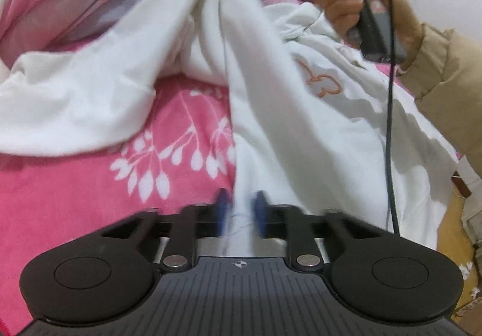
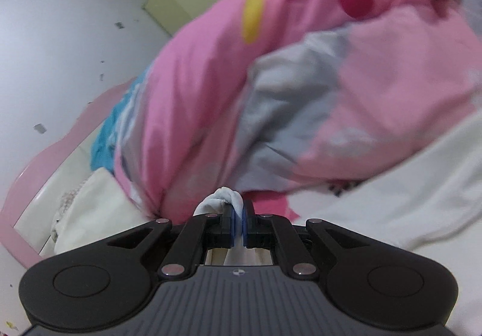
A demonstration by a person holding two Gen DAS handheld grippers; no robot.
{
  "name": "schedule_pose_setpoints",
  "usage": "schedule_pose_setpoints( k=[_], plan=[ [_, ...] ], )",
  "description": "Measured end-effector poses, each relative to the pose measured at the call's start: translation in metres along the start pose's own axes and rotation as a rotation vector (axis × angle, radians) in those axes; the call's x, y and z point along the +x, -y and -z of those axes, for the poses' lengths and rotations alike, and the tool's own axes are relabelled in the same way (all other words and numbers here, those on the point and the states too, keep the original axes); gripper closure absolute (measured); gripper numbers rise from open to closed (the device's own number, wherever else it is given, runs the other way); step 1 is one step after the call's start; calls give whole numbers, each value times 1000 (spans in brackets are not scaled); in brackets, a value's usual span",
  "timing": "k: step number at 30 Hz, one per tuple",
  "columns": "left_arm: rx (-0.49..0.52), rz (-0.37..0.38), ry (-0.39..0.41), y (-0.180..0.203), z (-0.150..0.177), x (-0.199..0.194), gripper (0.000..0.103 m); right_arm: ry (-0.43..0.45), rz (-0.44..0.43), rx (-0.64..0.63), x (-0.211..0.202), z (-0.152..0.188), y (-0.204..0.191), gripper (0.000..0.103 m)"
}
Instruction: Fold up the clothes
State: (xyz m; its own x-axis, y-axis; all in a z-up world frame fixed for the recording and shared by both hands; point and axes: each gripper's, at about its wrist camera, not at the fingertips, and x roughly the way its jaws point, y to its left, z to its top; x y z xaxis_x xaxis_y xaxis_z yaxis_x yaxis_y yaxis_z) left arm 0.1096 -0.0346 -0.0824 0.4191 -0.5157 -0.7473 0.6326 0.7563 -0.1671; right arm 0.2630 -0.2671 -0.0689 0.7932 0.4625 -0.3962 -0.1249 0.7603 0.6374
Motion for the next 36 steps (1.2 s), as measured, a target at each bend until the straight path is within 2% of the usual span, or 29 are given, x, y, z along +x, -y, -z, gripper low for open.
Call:
schedule_pose_setpoints(
  k=[5, 8, 12, 16, 18, 22, 27, 29, 30, 31, 34, 36],
  plan=[
    [-8, -85, 125, 11, 7, -30, 98, -9, -18, -19, -1, 2, -1, 99],
    [-58, -95, 177, 11, 20, -54, 98, -12, -47, -61, -2, 3, -14, 99],
    [-148, -65, 217, 9, 39, -88, 98, -28, -105, -125, 6, 9, -41, 99],
    [-244, 44, 214, 4, 64, -106, 98, -80, -168, -202, 29, 32, -71, 99],
    [-290, 75, 205, -1, 75, -108, 98, -126, -176, -235, 46, 48, -85, 99],
    [-353, 125, 180, -9, 90, -102, 98, -220, -153, -307, 83, 84, -105, 99],
    [-381, 155, 178, -12, 98, -100, 95, -350, -39, -437, 118, 119, -118, 97],
    [-408, 167, 185, -16, 99, -101, 93, -369, -18, -460, 119, 123, -119, 97],
    [-416, 170, 189, -18, 100, -102, 91, -373, -17, -460, 117, 122, -120, 93],
    [-424, 172, 192, -19, 101, -103, 89, -378, -21, -447, 114, 119, -120, 85],
    [-432, 153, 206, -22, 103, -105, 70, -381, -44, -397, 101, 108, -118, 61],
    [-436, 140, 216, -23, 104, -108, 63, -362, -48, -383, 84, 101, -115, 60]
  ],
)
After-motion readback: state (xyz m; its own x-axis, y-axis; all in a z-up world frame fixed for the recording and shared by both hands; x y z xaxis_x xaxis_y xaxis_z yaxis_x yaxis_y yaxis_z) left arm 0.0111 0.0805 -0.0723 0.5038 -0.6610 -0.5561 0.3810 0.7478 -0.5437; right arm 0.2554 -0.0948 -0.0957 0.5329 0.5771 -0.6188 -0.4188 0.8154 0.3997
